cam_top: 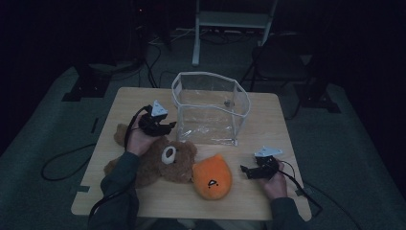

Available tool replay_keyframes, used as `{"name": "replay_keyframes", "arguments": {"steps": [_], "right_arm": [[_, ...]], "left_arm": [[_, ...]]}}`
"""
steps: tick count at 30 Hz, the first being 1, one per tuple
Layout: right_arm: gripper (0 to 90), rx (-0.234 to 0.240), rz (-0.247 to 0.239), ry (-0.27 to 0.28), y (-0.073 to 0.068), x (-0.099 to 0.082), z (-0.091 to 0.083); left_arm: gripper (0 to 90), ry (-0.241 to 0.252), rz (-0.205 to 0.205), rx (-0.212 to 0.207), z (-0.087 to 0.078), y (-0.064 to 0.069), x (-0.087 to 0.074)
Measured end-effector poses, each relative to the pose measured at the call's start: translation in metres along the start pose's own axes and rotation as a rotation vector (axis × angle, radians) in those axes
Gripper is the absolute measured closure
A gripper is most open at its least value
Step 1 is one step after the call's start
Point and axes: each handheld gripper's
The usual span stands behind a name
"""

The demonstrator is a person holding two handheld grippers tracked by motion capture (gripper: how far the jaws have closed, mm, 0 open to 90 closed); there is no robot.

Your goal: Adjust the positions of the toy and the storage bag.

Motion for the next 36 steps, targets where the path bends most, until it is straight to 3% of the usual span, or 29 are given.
{"name": "replay_keyframes", "arguments": {"steps": [5, 9, 11, 13, 21, 36], "right_arm": [[14.4, 0.000, 0.000, 0.000, 0.000, 0.000, 0.000], [14.4, 0.000, -0.001, 0.000, 0.000, 0.000, 0.000], [14.4, 0.000, -0.001, 0.000, 0.000, 0.000, 0.000], [14.4, 0.000, -0.001, -0.001, 0.000, 0.000, 0.000], [14.4, -0.001, -0.001, 0.000, 0.000, 0.000, 0.000], [14.4, -0.001, -0.002, 0.001, 0.000, 0.000, 0.000]], "left_arm": [[53.0, 0.004, -0.020, -0.017, 0.013, 0.006, 0.006], [70.5, 0.023, -0.008, -0.016, 0.017, 0.010, 0.007], [80.7, 0.042, -0.013, -0.036, 0.016, 0.010, 0.007], [84.9, 0.045, -0.017, -0.049, 0.015, 0.009, 0.006], [86.6, 0.055, -0.014, -0.068, 0.008, 0.006, -0.001], [86.6, 0.067, -0.053, -0.026, -0.031, -0.011, -0.038]]}}
Point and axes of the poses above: each handheld gripper's, and its own axes: z roughly forward along the jaws, x roughly out of its top, y roughly to its right, and after that the axes turned 2 degrees about x, right-handed
